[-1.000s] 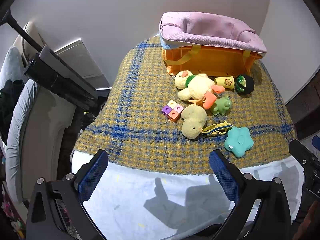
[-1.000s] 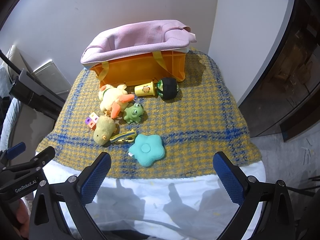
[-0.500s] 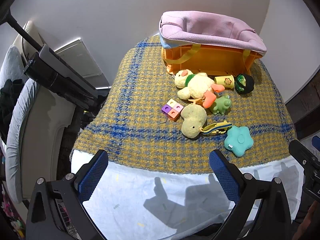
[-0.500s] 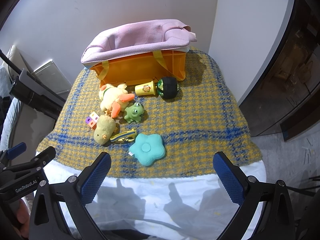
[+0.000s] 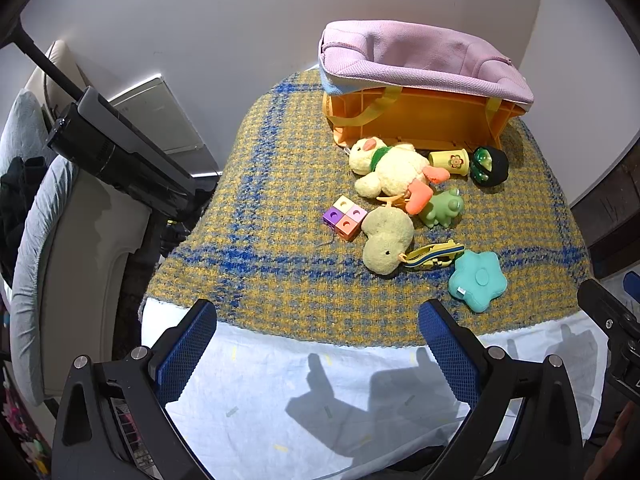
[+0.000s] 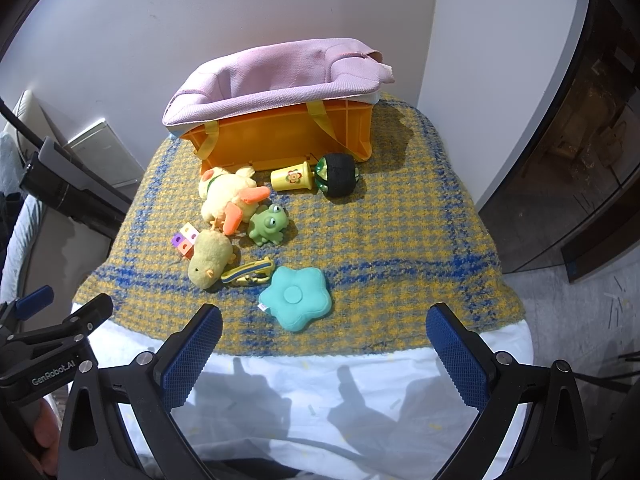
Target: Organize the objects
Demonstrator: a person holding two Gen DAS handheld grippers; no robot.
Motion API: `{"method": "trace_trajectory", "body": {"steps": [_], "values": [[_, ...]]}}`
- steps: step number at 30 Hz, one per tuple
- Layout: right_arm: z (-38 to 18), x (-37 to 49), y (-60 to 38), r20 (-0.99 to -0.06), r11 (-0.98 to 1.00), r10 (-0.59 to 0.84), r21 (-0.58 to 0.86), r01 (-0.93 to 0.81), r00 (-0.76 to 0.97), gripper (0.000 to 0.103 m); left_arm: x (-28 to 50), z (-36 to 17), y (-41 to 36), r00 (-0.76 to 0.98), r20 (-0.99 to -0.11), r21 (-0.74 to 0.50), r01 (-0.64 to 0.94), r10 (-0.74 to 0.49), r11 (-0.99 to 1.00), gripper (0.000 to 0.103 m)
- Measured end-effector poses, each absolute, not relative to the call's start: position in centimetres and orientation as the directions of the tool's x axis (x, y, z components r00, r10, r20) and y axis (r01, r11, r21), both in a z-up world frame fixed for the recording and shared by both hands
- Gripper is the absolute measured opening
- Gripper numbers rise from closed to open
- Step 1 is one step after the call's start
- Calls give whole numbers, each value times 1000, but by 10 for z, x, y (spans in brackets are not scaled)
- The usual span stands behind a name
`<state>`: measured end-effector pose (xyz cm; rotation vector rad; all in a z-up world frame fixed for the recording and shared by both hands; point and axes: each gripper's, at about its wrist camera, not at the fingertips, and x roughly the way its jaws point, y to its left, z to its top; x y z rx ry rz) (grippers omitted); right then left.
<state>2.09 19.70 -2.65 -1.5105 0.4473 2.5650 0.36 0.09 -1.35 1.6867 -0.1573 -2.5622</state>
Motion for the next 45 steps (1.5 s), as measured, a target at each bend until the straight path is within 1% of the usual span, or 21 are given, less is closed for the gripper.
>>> {"method": "trace_trajectory", "body": {"steps": [15, 24, 32, 45], "values": [[-29, 17, 193, -867, -947, -38, 189, -258, -496, 102, -1, -12, -4, -420, -899, 130, 18, -125, -991, 103], [-37, 10, 193, -864, -946, -39, 193, -260, -501, 102, -6, -22, -1, -420, -902, 117, -16, -99, -993, 103], [-55, 2, 192, -864, -943, -42, 200, -265, -502, 102, -13, -37, -9, -424, -903, 78, -5, -69, -997, 103], [-100, -15, 182, -877, -947, -53, 196, -256, -477, 102, -25, -77, -11, -421, -905, 83, -26, -64, -996, 103]]}}
